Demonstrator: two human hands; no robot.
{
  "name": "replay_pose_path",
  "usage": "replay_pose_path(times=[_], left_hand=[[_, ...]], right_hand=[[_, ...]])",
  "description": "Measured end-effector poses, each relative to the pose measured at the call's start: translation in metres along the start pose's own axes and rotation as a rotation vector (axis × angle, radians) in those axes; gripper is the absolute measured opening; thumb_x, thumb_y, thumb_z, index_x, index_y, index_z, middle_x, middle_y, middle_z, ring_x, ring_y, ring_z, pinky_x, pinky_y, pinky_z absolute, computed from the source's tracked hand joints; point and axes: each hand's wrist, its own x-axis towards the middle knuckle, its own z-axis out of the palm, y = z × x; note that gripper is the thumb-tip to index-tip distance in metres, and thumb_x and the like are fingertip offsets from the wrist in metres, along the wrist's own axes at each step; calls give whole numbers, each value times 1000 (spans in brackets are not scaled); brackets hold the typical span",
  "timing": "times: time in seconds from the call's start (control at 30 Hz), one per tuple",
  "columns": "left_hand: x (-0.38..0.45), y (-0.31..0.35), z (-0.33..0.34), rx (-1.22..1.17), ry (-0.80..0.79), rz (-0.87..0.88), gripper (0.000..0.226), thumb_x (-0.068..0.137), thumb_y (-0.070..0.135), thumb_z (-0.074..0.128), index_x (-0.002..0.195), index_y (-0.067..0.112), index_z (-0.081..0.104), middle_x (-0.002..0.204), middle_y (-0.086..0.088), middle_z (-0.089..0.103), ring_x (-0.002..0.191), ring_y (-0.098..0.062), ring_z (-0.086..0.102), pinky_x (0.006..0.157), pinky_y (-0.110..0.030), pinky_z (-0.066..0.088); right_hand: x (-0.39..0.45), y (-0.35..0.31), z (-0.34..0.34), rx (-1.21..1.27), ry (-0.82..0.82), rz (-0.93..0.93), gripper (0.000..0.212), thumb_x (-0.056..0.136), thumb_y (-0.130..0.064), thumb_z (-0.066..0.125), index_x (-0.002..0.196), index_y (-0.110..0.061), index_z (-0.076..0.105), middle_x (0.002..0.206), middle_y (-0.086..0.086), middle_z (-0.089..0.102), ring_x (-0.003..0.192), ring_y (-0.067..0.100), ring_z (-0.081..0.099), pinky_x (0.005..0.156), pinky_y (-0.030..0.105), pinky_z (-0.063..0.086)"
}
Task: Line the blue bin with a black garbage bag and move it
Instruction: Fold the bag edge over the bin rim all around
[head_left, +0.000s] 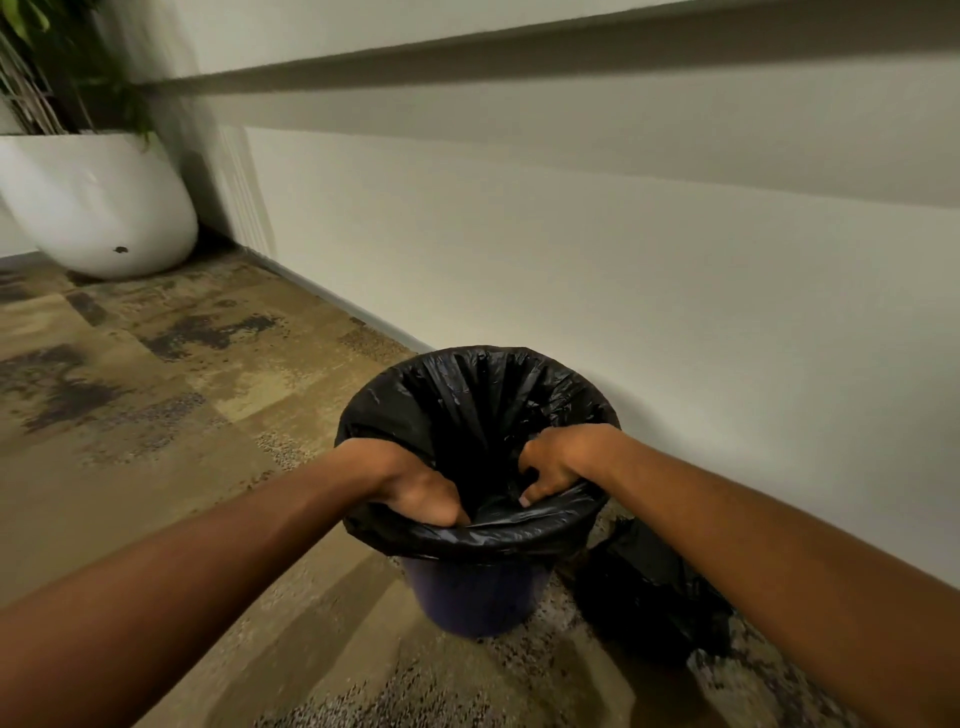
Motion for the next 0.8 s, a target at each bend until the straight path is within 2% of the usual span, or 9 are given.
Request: replay_pose_path(times=[0.17,0.27,0.3,0.4,0.5,0.63,0.7,0.77,0.8], left_hand=[[-2,3,-4,-150,-35,-53,44,99,28,43,138,9,50,137,-13,54,119,-28,53,88,-28,35],[1,-2,-4,-226,-57,-56,31,96,28,48,123,17,58,109,-1,62,96,-19,62,77,-29,45],[3,-3,-5,-230,-46,-61,30,95,29,49,119,16,60,110,-1,65,92,-17,63,74,-28,46],[19,-8,-14,-193,97,-15,28,96,28,50,111,13,67,111,-8,66,93,-19,58,84,-31,47],[37,-10,-27,-368,306,32,22,97,17,44,90,15,64,90,-6,61,82,-22,59,73,-38,56],[64,-12,-38,-397,434,2,25,90,11,50,103,1,69,112,-17,66,98,-35,67,76,-40,60],[72,-8,-36,-267,394,-28,30,95,14,48,114,-1,65,121,-20,64,106,-33,63,76,-31,51],[86,-8,-30,-121,212,-47,35,99,16,45,127,-2,57,129,-20,59,106,-27,58,72,-22,38],[93,-9,-25,-66,95,-63,36,99,16,45,130,-2,54,127,-19,59,104,-26,56,74,-22,39]], right_hand=[[8,-6,9,22,-137,-26,60,95,-43,54,146,-16,40,149,7,42,132,28,44,104,38,38],[10,-7,7,77,-167,-60,51,95,-36,56,141,-17,47,144,5,47,129,27,47,101,35,40],[10,-7,6,101,-159,-72,47,94,-35,57,138,-17,51,141,4,50,126,26,49,101,35,42],[8,-7,-3,162,-27,-117,42,92,-35,61,129,-18,61,130,3,61,117,23,56,97,29,44],[13,-6,-16,222,171,-103,31,90,-23,62,121,-18,66,113,3,69,102,22,65,88,30,48],[25,-12,-26,139,236,-18,28,91,-11,55,118,-6,61,114,15,65,104,32,63,82,36,50],[33,-11,-25,136,187,-12,31,92,-14,54,122,-8,59,120,14,64,110,32,60,87,36,49],[42,-9,-20,166,80,-39,35,91,-15,56,126,-13,61,126,10,62,115,30,58,96,39,48],[46,-9,-17,185,8,-52,37,91,-15,58,128,-15,60,131,8,60,118,28,56,100,39,47]])
